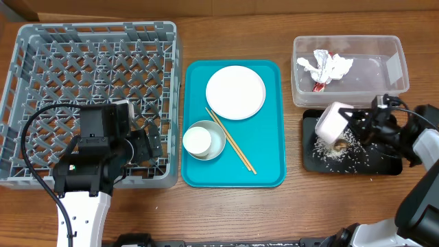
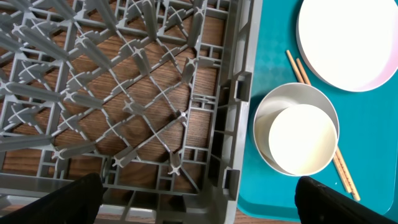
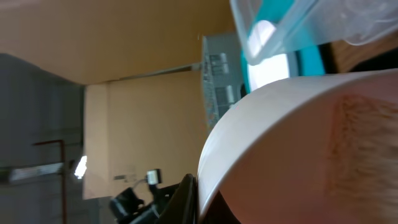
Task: Sort waste into correct bins and load items into the dishwasher
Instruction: 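Tip the rice bowl over the black tray to empty the rice, then set the empty bowl back on the teal tray with the right gripper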
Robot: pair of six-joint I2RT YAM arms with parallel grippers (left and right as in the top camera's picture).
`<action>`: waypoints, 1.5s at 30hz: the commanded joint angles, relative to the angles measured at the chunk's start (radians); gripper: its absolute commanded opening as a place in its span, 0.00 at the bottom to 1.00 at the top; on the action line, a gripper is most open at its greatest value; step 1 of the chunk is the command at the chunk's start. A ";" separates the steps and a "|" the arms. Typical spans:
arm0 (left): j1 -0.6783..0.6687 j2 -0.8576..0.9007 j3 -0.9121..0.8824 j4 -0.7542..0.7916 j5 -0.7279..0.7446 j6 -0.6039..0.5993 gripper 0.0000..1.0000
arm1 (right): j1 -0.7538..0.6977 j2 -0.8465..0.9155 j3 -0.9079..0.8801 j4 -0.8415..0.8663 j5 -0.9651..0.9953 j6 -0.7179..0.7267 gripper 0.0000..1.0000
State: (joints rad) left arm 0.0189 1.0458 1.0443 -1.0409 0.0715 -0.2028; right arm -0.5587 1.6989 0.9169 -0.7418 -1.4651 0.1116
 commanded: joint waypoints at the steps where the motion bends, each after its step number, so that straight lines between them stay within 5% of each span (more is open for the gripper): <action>1: -0.006 0.000 0.019 0.001 0.004 -0.003 1.00 | -0.028 -0.019 -0.008 -0.014 -0.105 -0.002 0.04; 13: -0.006 0.000 0.019 0.001 0.003 -0.002 1.00 | -0.061 -0.019 -0.008 -0.018 -0.105 0.175 0.04; 25: -0.006 0.000 0.019 -0.002 0.003 -0.002 1.00 | -0.057 -0.019 -0.007 0.001 -0.101 0.116 0.04; 29: -0.006 0.000 0.019 -0.002 0.004 -0.002 1.00 | -0.023 -0.028 0.011 -0.060 0.192 0.019 0.04; 36: -0.006 0.000 0.019 -0.003 0.003 -0.002 0.99 | 0.100 -0.079 0.214 -0.357 0.346 -0.230 0.04; 45: -0.006 0.000 0.019 -0.002 0.003 -0.003 1.00 | 0.418 -0.120 0.377 -0.414 0.699 -0.250 0.04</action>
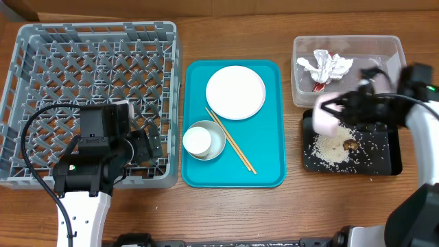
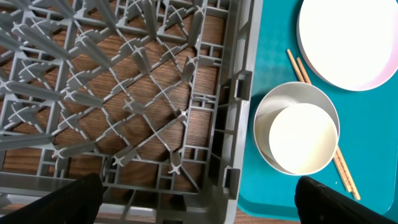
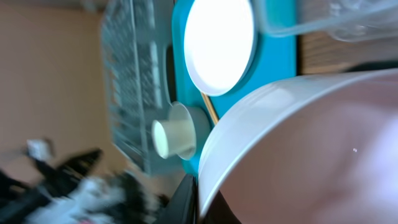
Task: Sort waste into correct bins and load items into the dishwasher
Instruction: 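Set the empty bowl back on the teal tray with the right gripper, then grasp the white cup with the right gripper and lift it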
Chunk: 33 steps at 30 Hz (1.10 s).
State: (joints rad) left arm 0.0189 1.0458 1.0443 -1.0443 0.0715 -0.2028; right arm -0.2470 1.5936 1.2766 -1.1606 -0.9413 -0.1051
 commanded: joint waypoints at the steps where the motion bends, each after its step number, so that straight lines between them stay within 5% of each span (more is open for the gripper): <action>1: -0.006 0.000 0.019 0.001 0.003 -0.003 1.00 | 0.160 -0.014 0.017 0.014 0.227 -0.034 0.04; 6: -0.006 0.000 0.019 0.001 0.003 -0.003 1.00 | 0.494 -0.013 -0.005 0.115 0.626 0.062 0.04; 9: -0.006 0.000 0.019 0.000 0.003 -0.003 1.00 | 0.613 -0.009 -0.023 0.172 0.708 0.097 0.04; 25: -0.006 0.000 0.019 0.001 0.005 -0.003 1.00 | 0.802 0.177 -0.082 0.349 0.716 0.193 0.06; 33: -0.006 0.000 0.019 0.002 0.004 -0.003 1.00 | 0.804 0.190 -0.042 0.296 0.686 0.219 0.41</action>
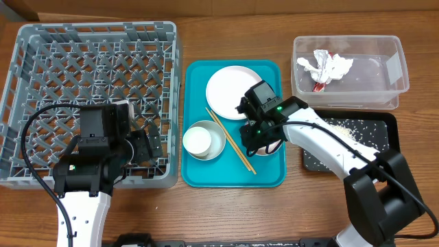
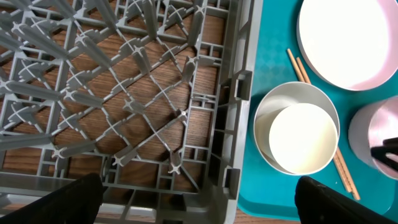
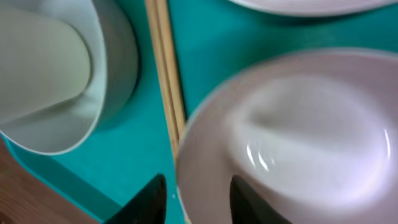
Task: Sort waste into correct bins and load items into the dishwasher
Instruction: 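Grasp the white cup with the right gripper and lift it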
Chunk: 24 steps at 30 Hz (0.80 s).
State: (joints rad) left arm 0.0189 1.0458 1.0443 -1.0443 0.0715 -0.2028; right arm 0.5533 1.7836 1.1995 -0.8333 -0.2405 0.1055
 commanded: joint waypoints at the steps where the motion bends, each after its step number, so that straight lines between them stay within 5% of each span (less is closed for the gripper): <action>1: -0.006 0.000 0.019 0.001 0.004 -0.003 1.00 | 0.004 0.000 0.051 -0.049 -0.018 0.008 0.43; 9: -0.006 0.000 0.019 0.002 0.005 -0.003 1.00 | 0.029 -0.001 0.302 -0.217 -0.073 0.030 0.53; 24: -0.006 0.000 0.019 0.001 0.007 -0.003 1.00 | 0.157 0.063 0.291 -0.148 -0.041 0.166 0.57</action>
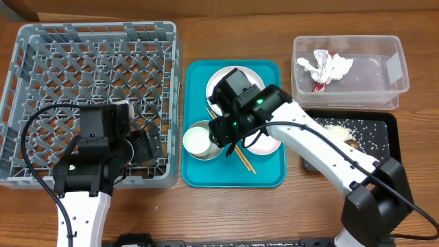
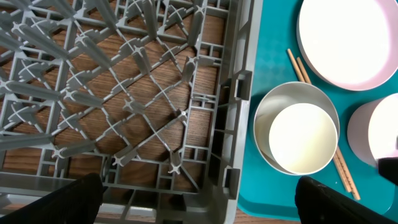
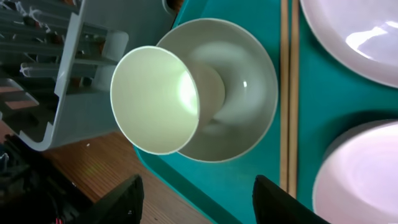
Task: Sort waste into correct bins and load items into the dishwasher
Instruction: 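Grasp the white cup with the right gripper and lift it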
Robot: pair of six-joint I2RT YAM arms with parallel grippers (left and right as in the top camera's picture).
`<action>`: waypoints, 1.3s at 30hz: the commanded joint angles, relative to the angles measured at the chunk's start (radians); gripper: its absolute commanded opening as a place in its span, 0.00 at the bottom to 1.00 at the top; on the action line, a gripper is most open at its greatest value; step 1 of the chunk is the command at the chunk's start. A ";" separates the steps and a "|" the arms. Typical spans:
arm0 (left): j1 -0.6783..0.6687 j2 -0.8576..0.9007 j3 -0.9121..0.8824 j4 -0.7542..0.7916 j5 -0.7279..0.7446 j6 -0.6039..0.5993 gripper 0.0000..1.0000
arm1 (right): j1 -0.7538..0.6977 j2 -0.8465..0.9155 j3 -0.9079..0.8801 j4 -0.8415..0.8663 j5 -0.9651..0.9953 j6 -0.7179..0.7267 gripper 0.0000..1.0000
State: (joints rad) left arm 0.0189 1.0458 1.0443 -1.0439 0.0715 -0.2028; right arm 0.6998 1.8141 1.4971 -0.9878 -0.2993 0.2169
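On the teal tray [image 1: 199,89] a white cup [image 3: 155,99] lies inside a small bowl [image 3: 242,93], with chopsticks [image 3: 287,93] beside them and a white plate [image 1: 236,96] at the back. An empty white bowl [image 1: 260,145] stands on the tray's right part. My right gripper [image 3: 202,205] hovers open just over the cup and small bowl, with nothing between its fingers. Over the near right corner of the grey dish rack [image 1: 89,41], my left gripper [image 2: 199,208] is open and empty.
A clear bin [image 1: 384,51] at the back right holds crumpled paper [image 1: 326,67]. In front of it a black tray [image 1: 384,147] carries scattered rice and a food scrap. Bare wooden table runs along the front edge.
My right gripper let go of the white bowl, which now stands on the tray's right part. The gripper has moved left to over the cup and small bowl. The left arm is unchanged.
My right gripper first held the white bowl tipped over the black tray, with rice beneath it. Then the bowl was level above that tray, food left behind. Later it was down on the teal tray beside the chopsticks. Now it stands there released.
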 commanded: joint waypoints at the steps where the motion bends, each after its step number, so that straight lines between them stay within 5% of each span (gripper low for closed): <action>1: -0.006 0.000 0.019 0.001 0.007 -0.003 1.00 | 0.012 0.045 -0.006 0.010 0.018 0.063 0.58; 39: -0.006 0.000 0.019 -0.007 0.007 -0.003 1.00 | 0.014 0.165 -0.007 0.060 0.011 0.259 0.06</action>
State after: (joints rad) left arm 0.0189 1.0458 1.0443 -1.0489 0.0715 -0.2028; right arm 0.7086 1.9629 1.4956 -0.9279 -0.2901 0.4488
